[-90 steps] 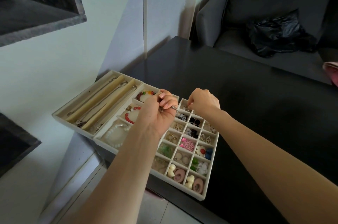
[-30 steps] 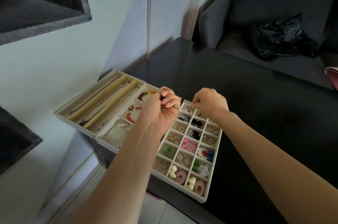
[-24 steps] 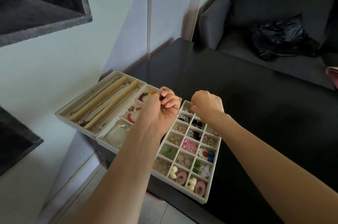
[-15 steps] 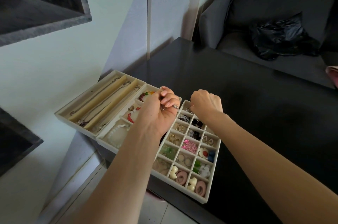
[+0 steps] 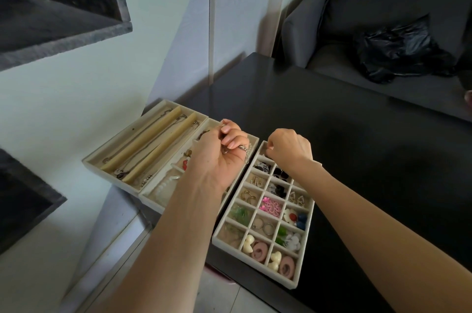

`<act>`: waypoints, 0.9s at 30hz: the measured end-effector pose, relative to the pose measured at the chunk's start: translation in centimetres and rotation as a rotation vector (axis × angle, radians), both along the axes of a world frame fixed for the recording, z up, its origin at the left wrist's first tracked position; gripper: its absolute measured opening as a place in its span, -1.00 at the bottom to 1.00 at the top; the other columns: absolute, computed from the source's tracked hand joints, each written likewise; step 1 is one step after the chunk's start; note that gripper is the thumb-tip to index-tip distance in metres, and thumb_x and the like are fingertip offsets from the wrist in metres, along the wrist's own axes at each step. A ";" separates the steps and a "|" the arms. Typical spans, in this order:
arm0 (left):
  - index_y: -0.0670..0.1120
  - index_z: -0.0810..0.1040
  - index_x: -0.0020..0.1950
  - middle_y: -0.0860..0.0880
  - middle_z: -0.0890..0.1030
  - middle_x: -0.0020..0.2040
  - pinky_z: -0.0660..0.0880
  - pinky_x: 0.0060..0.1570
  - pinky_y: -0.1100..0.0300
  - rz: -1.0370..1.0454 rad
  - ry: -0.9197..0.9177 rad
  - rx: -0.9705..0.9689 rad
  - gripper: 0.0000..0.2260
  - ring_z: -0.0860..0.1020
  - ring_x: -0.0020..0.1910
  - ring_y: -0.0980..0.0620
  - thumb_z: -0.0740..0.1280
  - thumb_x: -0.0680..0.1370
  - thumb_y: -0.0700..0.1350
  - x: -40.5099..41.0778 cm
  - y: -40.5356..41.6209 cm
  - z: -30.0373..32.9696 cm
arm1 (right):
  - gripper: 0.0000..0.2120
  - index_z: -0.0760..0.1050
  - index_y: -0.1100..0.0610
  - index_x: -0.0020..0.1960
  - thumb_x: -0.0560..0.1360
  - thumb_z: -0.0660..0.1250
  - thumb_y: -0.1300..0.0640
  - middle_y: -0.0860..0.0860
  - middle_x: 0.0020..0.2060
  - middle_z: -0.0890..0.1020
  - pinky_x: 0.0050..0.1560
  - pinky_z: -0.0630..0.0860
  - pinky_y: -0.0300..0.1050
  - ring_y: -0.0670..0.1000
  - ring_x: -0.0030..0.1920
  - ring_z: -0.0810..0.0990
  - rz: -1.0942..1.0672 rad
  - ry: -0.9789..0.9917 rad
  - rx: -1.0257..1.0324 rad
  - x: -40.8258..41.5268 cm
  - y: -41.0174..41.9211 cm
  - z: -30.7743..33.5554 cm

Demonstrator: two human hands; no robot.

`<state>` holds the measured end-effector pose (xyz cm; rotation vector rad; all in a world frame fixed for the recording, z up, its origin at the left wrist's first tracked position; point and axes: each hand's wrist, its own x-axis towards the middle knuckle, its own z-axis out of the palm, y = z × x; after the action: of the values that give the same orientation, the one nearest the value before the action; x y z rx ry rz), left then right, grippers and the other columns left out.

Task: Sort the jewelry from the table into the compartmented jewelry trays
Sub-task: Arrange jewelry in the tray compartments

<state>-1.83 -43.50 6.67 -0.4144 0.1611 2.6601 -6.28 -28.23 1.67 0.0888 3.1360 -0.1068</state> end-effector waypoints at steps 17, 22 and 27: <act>-0.13 0.37 -0.28 0.01 0.35 -0.49 0.22 -0.68 0.38 -0.015 0.020 -0.071 -0.69 0.25 -0.64 0.16 0.01 0.63 -0.25 -0.1 0.0 -0.1 | -0.87 0.57 0.13 0.05 0.57 0.27 0.14 0.04 0.00 0.56 -0.22 0.41 -0.16 0.02 -0.15 0.54 0.071 0.056 0.036 0.7 0.0 -0.1; -0.14 0.37 -0.28 0.01 0.35 -0.49 0.21 -0.67 0.39 -0.014 0.017 -0.064 -0.71 0.25 -0.64 0.16 0.02 0.61 -0.27 -0.1 0.0 -0.1 | -0.89 0.56 0.08 0.04 0.56 0.27 0.15 -0.01 0.01 0.55 -0.20 0.38 -0.18 -0.03 -0.12 0.51 0.074 0.069 -0.062 0.8 0.4 0.4; -0.13 0.37 -0.27 0.01 0.35 -0.49 0.22 -0.68 0.37 -0.029 0.016 -0.053 -0.70 0.26 -0.64 0.16 0.02 0.62 -0.26 -0.2 0.0 -0.2 | -0.88 0.57 0.06 0.04 0.55 0.27 0.16 0.01 0.03 0.57 -0.20 0.39 -0.16 0.02 -0.06 0.56 0.059 0.031 -0.074 0.6 0.2 0.3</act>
<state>-1.98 -43.45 6.44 -0.4043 0.2420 2.6356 -5.64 -28.02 1.95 -0.0065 3.1583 -0.2263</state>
